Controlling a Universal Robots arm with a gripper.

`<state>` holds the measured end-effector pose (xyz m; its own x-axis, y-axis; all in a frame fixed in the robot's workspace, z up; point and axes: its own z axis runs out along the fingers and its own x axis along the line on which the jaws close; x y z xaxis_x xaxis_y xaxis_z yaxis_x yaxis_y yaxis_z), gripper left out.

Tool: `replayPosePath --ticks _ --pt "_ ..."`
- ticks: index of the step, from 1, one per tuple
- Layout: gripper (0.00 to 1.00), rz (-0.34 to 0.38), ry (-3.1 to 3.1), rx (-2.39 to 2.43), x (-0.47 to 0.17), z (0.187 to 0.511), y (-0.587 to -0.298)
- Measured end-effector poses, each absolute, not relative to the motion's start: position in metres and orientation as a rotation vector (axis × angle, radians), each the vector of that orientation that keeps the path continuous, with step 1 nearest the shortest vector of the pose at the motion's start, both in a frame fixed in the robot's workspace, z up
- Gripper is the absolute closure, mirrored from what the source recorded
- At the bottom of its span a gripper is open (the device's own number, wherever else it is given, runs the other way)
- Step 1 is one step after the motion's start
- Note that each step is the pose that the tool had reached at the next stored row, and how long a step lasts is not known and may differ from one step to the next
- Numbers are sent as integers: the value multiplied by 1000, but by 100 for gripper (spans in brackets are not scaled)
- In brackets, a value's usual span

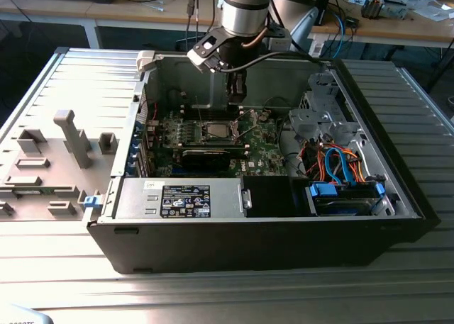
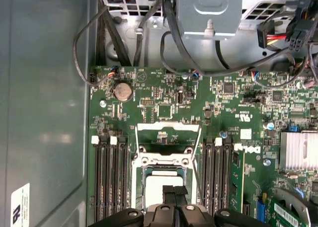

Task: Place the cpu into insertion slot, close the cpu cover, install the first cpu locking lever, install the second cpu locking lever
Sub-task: 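Close the cpu cover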

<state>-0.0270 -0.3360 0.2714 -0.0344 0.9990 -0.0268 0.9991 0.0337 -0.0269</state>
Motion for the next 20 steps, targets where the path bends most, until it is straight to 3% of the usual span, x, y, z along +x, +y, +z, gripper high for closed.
replayPosePath --ticks 20 --pt "89 -62 2258 2183 16 271 -337"
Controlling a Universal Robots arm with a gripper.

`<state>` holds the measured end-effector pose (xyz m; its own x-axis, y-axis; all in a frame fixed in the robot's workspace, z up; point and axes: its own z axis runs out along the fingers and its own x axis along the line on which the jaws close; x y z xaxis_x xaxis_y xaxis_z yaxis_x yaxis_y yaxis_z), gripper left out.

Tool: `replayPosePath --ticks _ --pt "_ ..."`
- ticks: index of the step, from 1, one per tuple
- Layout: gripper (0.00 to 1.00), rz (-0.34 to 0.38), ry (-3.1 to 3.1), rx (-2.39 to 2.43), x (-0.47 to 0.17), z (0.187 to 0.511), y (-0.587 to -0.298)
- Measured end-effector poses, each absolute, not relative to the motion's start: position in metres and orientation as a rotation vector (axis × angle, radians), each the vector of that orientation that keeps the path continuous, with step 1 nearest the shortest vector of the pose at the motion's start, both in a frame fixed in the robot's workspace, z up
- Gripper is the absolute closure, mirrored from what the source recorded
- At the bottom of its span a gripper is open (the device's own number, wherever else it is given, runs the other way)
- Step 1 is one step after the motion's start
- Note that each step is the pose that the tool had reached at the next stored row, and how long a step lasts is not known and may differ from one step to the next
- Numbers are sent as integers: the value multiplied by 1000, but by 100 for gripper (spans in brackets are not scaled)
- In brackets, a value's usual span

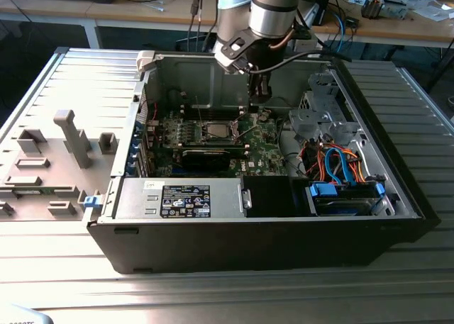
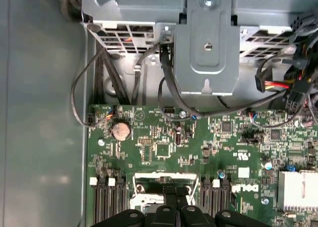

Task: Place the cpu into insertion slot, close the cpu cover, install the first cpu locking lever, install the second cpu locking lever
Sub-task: 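Close the cpu cover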

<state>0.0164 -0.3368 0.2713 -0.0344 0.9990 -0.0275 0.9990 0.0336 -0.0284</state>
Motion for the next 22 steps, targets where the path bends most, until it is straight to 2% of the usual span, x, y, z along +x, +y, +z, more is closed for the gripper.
replayPosePath --ticks 22 --pt "89 -67 2261 2185 48 271 -337"
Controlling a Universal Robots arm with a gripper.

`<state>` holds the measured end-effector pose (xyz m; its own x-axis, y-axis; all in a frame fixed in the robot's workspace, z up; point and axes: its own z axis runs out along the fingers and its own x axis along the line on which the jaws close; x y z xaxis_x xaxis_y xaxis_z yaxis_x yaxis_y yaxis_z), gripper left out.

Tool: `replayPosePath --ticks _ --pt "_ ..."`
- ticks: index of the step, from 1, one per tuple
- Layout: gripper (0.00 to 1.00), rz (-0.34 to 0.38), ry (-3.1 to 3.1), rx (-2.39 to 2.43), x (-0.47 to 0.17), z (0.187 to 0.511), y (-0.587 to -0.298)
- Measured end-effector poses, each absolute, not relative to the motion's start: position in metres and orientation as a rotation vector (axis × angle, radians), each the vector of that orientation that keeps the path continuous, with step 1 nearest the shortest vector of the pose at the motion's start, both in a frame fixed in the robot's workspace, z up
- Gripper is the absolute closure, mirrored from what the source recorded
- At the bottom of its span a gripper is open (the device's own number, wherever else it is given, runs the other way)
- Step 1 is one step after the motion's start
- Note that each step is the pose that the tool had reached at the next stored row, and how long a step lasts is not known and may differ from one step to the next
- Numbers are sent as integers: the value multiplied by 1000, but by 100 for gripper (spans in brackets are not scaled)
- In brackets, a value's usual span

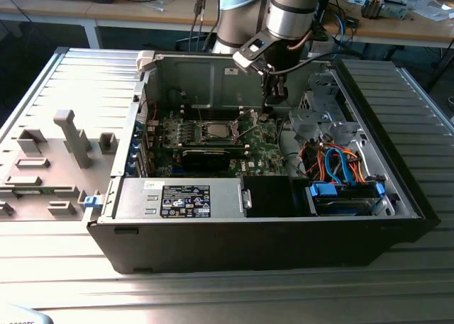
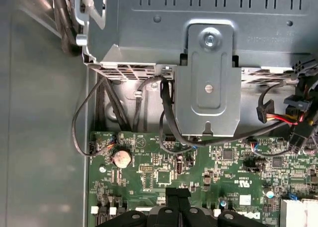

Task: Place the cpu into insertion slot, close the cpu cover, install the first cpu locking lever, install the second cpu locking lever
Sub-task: 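Close the cpu cover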

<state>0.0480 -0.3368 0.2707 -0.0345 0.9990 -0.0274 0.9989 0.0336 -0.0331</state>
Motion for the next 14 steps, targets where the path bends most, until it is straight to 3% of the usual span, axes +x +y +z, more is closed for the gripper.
replayPosePath --ticks 14 --pt "89 76 -2255 -2174 52 257 -335"
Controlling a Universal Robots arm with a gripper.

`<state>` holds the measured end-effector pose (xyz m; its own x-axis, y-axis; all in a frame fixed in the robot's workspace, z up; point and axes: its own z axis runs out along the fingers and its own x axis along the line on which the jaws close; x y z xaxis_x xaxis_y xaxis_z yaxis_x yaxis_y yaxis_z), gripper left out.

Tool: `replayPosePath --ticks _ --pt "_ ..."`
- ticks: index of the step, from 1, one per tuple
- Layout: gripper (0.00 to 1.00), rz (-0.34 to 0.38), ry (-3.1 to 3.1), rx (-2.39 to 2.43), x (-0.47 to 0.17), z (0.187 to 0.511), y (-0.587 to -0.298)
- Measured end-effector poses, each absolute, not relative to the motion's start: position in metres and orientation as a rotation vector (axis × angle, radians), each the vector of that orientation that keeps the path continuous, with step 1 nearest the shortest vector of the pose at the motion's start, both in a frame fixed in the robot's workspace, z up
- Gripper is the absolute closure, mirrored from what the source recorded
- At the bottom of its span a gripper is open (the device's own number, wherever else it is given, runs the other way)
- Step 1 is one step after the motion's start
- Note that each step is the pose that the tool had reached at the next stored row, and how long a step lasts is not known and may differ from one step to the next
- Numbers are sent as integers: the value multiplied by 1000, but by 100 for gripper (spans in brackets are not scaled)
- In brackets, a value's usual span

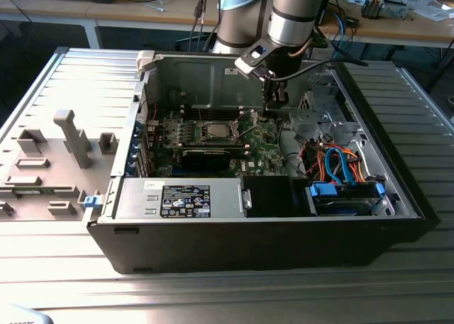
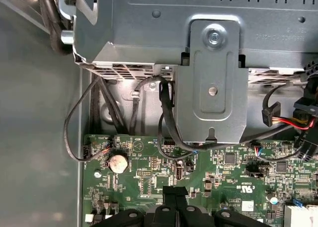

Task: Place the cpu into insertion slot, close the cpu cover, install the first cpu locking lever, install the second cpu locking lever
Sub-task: 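Close the cpu cover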

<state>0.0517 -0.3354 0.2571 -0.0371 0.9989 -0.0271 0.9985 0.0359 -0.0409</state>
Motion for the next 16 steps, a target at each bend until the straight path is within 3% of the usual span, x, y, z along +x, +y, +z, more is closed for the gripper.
replayPosePath --ticks 16 --pt "89 76 -2258 -2170 49 248 -332"
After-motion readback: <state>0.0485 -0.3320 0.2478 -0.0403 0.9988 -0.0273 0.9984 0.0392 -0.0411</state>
